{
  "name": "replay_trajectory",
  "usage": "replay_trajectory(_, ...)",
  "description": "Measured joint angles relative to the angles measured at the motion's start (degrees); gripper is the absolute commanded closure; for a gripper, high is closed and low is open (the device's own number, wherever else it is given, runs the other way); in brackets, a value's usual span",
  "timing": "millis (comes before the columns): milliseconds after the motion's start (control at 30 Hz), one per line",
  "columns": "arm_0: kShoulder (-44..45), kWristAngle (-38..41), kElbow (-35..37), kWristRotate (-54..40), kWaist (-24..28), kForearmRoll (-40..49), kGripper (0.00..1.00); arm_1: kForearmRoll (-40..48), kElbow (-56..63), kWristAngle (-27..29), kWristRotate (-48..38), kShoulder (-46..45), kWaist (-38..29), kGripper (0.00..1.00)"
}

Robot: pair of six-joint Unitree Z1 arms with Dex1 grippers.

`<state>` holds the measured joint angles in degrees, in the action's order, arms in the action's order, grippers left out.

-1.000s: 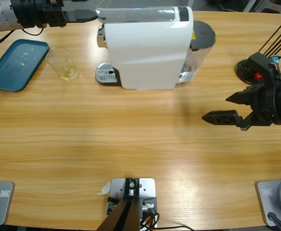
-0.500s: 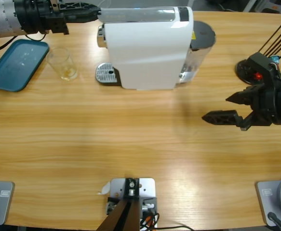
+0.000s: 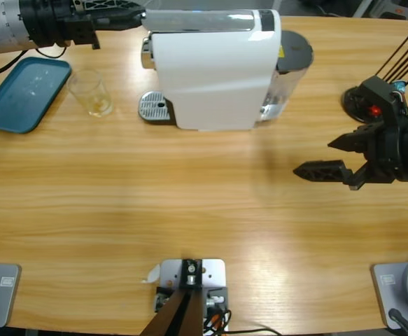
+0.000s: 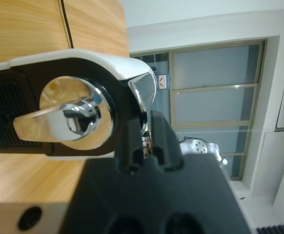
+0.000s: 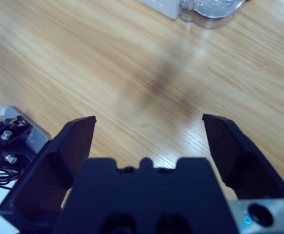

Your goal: Pour coffee

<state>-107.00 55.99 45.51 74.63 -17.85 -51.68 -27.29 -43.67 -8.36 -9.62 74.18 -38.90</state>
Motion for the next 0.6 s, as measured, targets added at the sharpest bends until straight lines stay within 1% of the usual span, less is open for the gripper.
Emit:
replay_trajectory(100, 0.10, 0.19, 0.99, 0.77, -0.25, -2.03, 1.000, 0.00, 0.00, 0.00, 0.00, 0.00, 0.00, 0.036)
replay_trajectory(500, 0.32, 0.20, 2.02, 3.79, -1.08, -4.68, 1.000, 0.00, -0.01, 0.00, 0.00, 0.00, 0.00, 0.036)
replay_trajectory(600, 1.53, 0.20, 3.27, 4.71, -1.36, -5.12, 1.000, 0.00, -0.02, 0.00, 0.00, 0.00, 0.00, 0.036)
